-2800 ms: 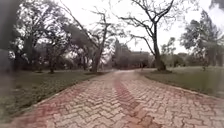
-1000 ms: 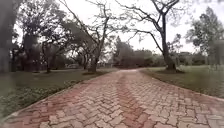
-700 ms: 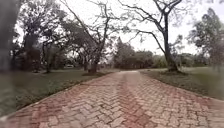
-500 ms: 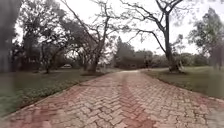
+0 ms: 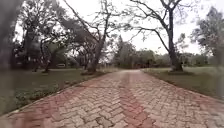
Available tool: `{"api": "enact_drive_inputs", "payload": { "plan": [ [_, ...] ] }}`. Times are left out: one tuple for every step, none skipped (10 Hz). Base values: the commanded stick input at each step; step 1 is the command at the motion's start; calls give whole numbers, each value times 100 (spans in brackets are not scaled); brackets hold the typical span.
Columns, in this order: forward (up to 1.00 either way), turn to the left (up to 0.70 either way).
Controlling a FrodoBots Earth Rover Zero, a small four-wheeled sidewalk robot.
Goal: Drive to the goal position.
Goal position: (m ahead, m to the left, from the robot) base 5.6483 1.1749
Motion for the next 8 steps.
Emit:
{"api": "enact_drive_inputs", "payload": {
  "plan": [
    [70, 0],
    [70, 0],
    [70, 0],
    [70, 0],
    [70, 0],
    [70, 0],
    [70, 0],
    [70, 0]
  ]
}}
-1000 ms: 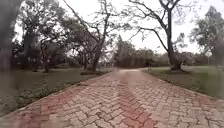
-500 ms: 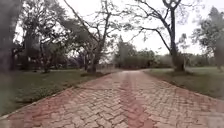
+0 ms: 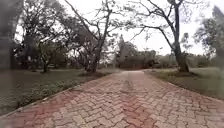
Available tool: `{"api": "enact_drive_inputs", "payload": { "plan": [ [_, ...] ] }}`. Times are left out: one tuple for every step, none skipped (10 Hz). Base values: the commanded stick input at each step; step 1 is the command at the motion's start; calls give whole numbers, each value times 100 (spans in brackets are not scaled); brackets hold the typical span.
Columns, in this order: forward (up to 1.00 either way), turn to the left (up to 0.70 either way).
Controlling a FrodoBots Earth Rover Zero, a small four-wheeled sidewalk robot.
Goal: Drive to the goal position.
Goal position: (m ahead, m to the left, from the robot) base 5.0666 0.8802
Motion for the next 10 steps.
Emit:
{"api": "enact_drive_inputs", "payload": {
  "plan": [
    [70, 0],
    [70, 0],
    [70, 0],
    [70, 0],
    [70, 0],
    [70, 0],
    [70, 0],
    [70, 0],
    [70, 0],
    [70, 0]
  ]
}}
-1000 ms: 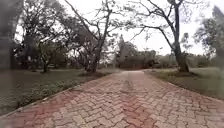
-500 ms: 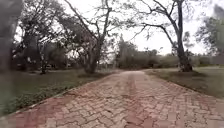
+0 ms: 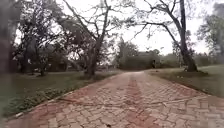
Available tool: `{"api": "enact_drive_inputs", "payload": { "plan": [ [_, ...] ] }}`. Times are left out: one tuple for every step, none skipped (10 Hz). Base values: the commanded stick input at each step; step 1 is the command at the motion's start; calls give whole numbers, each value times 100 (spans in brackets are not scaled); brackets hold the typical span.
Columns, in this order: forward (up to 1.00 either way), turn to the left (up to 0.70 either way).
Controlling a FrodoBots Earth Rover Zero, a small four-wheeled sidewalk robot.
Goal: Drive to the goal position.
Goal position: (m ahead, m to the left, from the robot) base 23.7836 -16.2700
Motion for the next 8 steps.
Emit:
{"api": "enact_drive_inputs", "payload": {
  "plan": [
    [70, 0],
    [70, 0],
    [70, 0],
    [70, 0],
    [70, 0],
    [70, 0],
    [70, 0],
    [70, 0]
  ]
}}
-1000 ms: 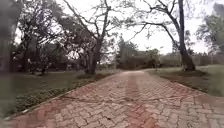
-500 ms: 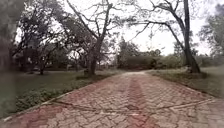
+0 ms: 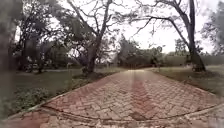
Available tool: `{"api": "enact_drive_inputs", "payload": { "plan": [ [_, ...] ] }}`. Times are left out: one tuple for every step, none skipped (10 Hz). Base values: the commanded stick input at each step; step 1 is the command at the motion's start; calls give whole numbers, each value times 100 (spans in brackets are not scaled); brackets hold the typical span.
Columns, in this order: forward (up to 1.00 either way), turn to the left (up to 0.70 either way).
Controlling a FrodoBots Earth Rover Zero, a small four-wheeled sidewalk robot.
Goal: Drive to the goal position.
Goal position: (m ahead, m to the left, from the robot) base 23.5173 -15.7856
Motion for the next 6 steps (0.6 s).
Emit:
{"api": "enact_drive_inputs", "payload": {
  "plan": [
    [70, -2],
    [70, -6],
    [70, -16],
    [70, -31],
    [70, -35],
    [70, -35]
  ]
}}
